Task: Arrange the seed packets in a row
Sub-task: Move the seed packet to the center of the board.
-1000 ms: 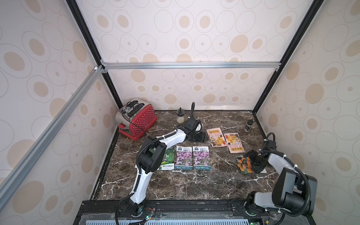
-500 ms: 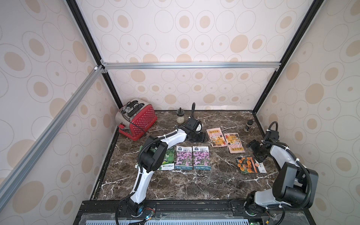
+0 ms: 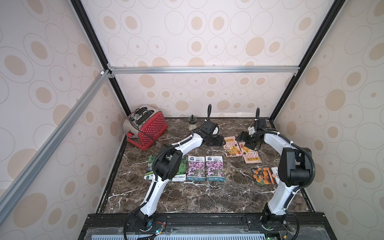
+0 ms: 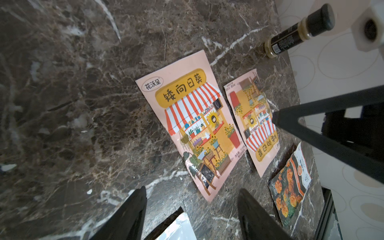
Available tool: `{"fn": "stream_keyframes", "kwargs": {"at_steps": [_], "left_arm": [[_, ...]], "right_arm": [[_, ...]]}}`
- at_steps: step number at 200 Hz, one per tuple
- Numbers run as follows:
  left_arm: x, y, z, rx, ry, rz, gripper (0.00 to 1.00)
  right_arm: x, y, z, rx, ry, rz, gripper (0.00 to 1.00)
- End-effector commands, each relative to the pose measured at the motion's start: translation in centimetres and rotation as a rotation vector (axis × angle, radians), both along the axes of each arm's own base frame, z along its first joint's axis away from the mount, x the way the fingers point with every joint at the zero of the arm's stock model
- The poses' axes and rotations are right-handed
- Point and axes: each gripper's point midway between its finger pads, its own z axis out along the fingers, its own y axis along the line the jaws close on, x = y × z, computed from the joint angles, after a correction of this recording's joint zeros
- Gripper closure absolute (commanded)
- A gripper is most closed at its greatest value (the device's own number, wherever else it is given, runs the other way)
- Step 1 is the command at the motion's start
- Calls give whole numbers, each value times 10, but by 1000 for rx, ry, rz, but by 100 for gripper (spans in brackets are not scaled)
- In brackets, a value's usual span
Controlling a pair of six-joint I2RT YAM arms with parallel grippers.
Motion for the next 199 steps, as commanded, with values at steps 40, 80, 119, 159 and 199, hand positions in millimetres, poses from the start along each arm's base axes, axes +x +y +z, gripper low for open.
{"fn": "stream_keyframes", "kwargs": {"at_steps": [40,80,119,159,199], "left_arm": [[14,25,15,27,-45,147,30],[16,63,36,34,-76,252,30],[12,101,53,30,-97,328,30],[3,111,58,20,-107,335,30],[-1,111,59,16,-108,325,30]], "right_arm": [[21,39,-29,-134,60,160,21],[20,36,-43,-391,135,227,21],[18,33,-53,-473,171,273,21],[12,33,-65,-499,220,315,21],[-5,40,-79,-474,271,344,21]]}}
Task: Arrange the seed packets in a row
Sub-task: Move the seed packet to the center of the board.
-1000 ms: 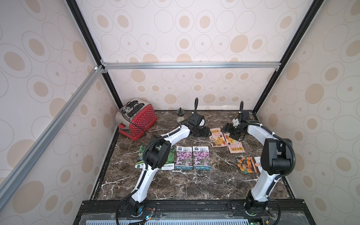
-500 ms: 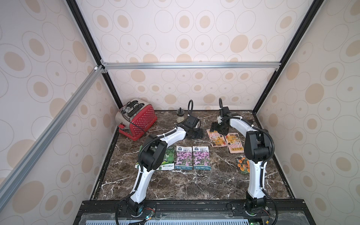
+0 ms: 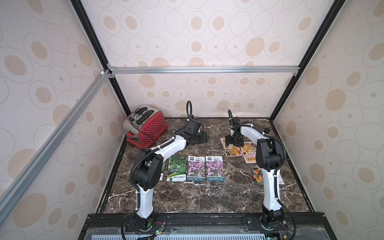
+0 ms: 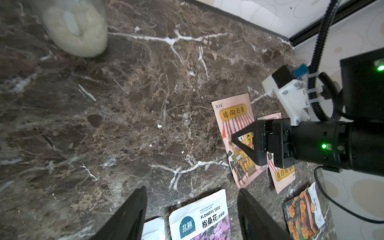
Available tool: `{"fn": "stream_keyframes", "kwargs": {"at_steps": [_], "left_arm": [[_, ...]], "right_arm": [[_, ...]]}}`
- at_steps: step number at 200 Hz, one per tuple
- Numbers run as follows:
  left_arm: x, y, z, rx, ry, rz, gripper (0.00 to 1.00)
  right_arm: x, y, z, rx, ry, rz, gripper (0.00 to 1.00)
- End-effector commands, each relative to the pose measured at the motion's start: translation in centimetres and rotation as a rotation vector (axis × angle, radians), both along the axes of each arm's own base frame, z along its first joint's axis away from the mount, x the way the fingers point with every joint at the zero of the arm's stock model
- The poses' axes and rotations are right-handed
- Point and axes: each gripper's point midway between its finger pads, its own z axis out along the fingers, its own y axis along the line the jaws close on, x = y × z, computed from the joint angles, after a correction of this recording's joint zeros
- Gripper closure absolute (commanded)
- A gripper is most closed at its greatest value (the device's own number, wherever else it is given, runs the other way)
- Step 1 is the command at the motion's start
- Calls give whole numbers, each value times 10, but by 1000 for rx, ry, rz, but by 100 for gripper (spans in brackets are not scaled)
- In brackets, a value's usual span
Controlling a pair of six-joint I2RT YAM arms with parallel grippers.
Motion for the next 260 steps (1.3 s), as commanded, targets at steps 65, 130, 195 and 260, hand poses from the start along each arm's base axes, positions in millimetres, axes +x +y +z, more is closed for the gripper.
{"fn": "stream_keyframes", "kwargs": {"at_steps": [65,130,195,260], "left_arm": [[-4,2,14,-24,-30,-2,30],[-9,3,15,-43,-31,-4,30],[-14,1,14,-68,-25,-12,30],[-18,1,15,-76,-27,-17,30]], "right_arm": [[-64,1,-10,16,130,-23,21],[-123,3,-14,51,175,-79,22],[-170,6,-23,33,218,-133,21],[-187,0,-14,5,208,-163,21]]}}
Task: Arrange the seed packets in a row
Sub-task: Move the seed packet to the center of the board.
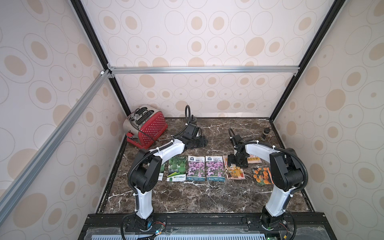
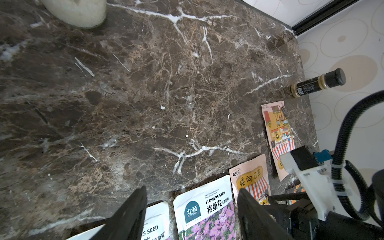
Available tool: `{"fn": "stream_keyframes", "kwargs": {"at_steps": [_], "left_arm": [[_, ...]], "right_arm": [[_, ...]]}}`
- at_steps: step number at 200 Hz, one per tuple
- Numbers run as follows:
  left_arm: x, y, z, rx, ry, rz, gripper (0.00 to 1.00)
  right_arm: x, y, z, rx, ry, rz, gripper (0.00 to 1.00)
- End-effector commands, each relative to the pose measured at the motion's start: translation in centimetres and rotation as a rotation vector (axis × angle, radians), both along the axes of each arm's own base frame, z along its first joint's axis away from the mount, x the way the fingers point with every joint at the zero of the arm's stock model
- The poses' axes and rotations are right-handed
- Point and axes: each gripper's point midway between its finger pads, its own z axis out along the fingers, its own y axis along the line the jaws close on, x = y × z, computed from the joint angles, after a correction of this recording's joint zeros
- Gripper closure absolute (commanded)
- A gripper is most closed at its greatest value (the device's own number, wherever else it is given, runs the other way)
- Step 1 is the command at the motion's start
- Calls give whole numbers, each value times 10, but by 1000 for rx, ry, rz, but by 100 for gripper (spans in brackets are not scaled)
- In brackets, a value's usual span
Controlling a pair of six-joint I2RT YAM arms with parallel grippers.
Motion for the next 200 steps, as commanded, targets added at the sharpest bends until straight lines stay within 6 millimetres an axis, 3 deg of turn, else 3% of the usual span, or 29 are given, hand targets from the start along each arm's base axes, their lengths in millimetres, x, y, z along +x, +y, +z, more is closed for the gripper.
{"fn": "stream_keyframes", "kwargs": {"at_steps": [1,34,72,87,92,121,149,171,200], "left_arm": [[1,-2,28,-46,-52,6,30],[1,-4,30,-51,-54,4,30],[3,-5,29,-54,-55,2,30],[4,-8,29,-51,-61,-4,30],[4,-9,29,-49,-63,-10,30],[3,-24,26,-35,-66,-51,30],[-3,-45,29,-8,-84,-119,30],[-3,-61,31,-23,-84,-152,30],[-4,-73,33,-29,-87,-180,30]], "right_arm": [[-26,-6,-7,-23,80,-32,21],[-24,-6,15,-12,31,-39,19],[-1,-12,71,-16,-105,-36,15],[8,-19,89,1,-142,-55,14],[12,-31,92,12,-155,-90,14],[22,-70,91,64,-158,-200,14],[11,-101,82,16,-144,-263,14],[-2,-109,65,76,-124,-342,14],[-19,-105,43,130,-92,-409,14]]}}
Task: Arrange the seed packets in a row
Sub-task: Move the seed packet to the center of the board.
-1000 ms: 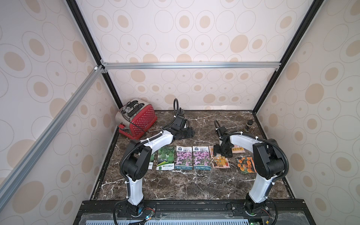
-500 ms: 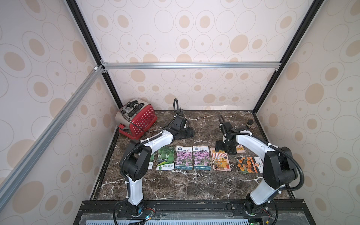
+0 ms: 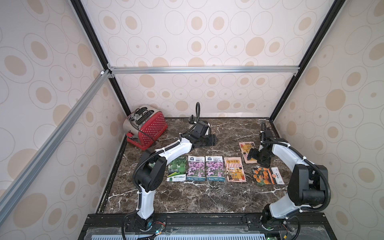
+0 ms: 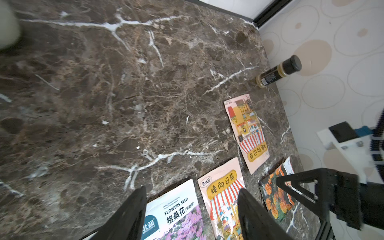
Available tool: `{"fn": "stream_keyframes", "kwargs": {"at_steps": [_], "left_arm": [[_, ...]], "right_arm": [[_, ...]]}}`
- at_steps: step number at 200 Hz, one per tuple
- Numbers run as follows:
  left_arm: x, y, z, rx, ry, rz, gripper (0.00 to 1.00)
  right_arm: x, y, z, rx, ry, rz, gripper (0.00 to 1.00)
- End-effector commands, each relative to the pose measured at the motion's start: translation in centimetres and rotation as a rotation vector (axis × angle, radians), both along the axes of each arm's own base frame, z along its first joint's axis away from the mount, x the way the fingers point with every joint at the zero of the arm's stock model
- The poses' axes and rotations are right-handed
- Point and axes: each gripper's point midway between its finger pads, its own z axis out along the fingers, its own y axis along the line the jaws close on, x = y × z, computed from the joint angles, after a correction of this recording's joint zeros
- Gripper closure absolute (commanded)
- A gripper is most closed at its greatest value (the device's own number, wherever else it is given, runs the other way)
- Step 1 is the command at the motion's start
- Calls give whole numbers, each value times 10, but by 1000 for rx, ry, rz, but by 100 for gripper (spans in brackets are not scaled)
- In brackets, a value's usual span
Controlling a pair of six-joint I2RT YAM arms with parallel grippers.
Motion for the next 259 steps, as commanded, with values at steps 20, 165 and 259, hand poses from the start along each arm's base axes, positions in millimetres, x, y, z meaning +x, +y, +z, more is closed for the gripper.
{"fn": "stream_keyframes", "kwargs": {"at_steps": [20,165,259], "left_arm": [[0,-13,4,7,-7,-47,30],[-2,-13,-3,17,4,-60,30],[-1,-37,-9,7,18,-111,30]], "right_arm": [[-26,11,-24,93,17,-85,13],[-49,-86,-21,103,-68,-430,13],[42,-25,29,-75,-81,150,15]]}}
